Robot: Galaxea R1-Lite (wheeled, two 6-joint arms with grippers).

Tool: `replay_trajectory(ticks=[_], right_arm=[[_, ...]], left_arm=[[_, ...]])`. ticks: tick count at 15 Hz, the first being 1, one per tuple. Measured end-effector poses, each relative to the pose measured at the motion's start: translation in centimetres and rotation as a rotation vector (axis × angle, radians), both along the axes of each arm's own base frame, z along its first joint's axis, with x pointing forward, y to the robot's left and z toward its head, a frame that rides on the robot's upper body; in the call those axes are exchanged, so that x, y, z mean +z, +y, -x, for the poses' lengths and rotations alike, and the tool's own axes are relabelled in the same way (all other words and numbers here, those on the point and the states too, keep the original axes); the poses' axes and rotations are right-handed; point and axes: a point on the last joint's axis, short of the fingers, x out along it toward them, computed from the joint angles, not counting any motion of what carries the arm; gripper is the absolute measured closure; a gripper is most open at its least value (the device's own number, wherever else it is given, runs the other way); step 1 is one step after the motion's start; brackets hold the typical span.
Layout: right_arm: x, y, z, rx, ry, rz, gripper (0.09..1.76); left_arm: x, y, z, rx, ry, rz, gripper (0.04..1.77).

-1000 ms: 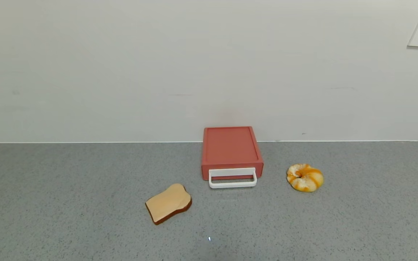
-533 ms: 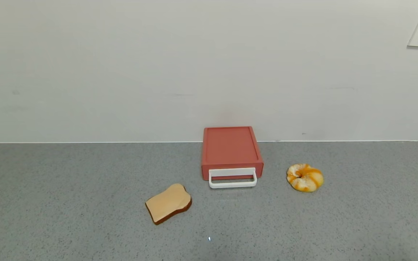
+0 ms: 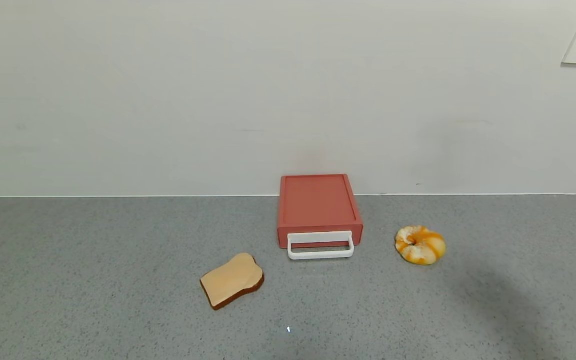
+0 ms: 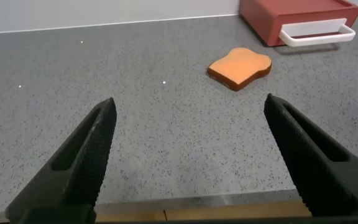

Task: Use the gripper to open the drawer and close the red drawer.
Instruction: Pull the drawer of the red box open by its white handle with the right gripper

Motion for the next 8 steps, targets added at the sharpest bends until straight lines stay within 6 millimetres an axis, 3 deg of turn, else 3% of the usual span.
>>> replay_trajectory(ticks=[4,8], right_arm=[[-1.2,2.4,-6.8,0.135,0.166,0.008,0.14],[-3.3,5.9,-11.1,0.241,0.289,0.024,0.14]], left_arm=[[0.0,0.0,0.0,0.001,0.000,0.000,0.09],[0.0,0.0,0.0,0.000,0.000,-0.001,0.09]])
